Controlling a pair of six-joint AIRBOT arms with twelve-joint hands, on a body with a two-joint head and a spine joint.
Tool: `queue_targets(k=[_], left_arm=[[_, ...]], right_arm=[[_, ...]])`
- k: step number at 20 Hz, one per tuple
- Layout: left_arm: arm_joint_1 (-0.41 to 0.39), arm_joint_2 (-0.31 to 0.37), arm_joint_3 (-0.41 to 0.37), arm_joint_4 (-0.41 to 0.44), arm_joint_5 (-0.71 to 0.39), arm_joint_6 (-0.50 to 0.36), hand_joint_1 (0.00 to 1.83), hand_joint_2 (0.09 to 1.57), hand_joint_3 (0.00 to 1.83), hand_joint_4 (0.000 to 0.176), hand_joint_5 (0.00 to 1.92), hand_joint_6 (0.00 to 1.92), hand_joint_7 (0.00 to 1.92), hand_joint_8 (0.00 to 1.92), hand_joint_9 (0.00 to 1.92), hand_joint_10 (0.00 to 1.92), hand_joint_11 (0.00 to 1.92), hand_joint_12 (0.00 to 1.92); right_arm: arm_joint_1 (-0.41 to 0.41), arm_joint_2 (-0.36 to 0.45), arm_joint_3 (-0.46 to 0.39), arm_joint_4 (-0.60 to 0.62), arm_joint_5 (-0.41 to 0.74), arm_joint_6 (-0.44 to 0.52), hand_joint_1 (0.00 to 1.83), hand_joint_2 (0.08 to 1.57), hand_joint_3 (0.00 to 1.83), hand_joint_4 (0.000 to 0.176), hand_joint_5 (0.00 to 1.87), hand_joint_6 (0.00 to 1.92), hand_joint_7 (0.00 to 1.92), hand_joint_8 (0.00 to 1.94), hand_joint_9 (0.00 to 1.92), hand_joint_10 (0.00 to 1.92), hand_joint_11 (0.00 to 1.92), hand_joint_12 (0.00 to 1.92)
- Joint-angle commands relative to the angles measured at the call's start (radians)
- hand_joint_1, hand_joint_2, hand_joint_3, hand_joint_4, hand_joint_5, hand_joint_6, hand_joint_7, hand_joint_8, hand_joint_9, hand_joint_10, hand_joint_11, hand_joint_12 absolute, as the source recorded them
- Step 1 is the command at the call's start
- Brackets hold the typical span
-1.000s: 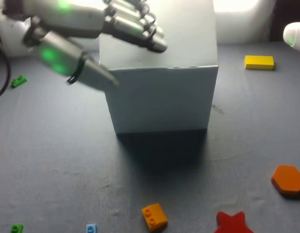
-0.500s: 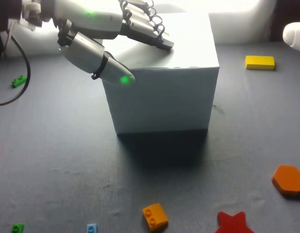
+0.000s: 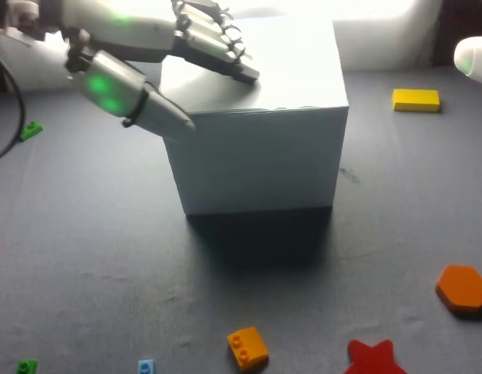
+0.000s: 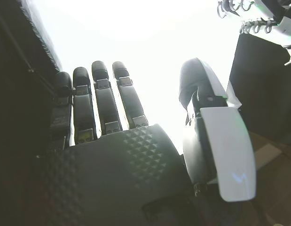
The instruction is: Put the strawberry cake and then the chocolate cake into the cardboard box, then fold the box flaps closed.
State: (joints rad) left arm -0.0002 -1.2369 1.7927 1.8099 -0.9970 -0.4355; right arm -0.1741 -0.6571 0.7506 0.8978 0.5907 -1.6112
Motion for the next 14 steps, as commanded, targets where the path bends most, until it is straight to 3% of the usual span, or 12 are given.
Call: queue_targets(k=[1,7,9,12,13,14], left_arm=[[-0.026,0.022,0.003,-0.061,-0.005,-0.013,0.0,1.24,0.0,0.0,0.26,0.0,0.27,0.01,0.28,0.0,0.0,0.82],[-0.124,0.123,-0.025,0.035,-0.029,-0.101,0.0,1.24,0.0,0.0,0.26,0.0,0.27,0.01,0.28,0.0,0.0,0.84],[-0.136,0.172,-0.061,0.064,-0.036,-0.116,0.0,1.23,0.0,0.0,0.3,0.01,0.33,0.0,0.35,0.01,0.0,0.95],[-0.14,0.248,-0.142,0.121,-0.045,-0.135,0.14,1.18,0.0,0.0,0.52,0.02,0.7,0.03,0.65,0.05,0.12,1.13],[-0.139,0.264,-0.162,0.127,-0.046,-0.137,0.15,1.18,0.0,0.0,0.61,0.02,0.8,0.04,0.74,0.07,0.18,1.15],[-0.135,0.287,-0.192,0.133,-0.048,-0.139,0.2,1.16,0.0,0.0,0.75,0.06,0.91,0.07,0.84,0.12,0.24,1.29]], right_arm=[[0.006,0.012,0.004,-0.04,0.086,0.006,0.0,1.3,0.0,0.0,0.15,0.0,0.16,0.0,0.13,0.0,0.0,0.31],[0.004,0.012,0.004,-0.04,0.073,0.006,0.0,1.25,0.0,0.0,0.14,0.0,0.2,0.0,0.15,0.0,0.0,0.49],[0.001,0.013,0.004,-0.04,0.072,0.006,0.0,1.22,0.0,0.0,0.15,0.01,0.22,0.0,0.17,0.01,0.0,0.56],[-0.001,0.013,0.004,-0.04,0.064,0.006,0.03,1.18,0.0,0.0,0.39,0.08,0.5,0.07,0.44,0.12,0.0,1.08],[-0.001,0.013,0.004,-0.04,0.063,0.006,0.07,1.17,0.0,0.0,0.48,0.09,0.62,0.06,0.49,0.27,0.0,1.33],[-0.002,0.014,0.004,-0.04,0.063,0.006,0.11,1.2,0.0,0.0,0.64,0.14,0.78,0.12,0.52,0.67,0.05,1.63]])
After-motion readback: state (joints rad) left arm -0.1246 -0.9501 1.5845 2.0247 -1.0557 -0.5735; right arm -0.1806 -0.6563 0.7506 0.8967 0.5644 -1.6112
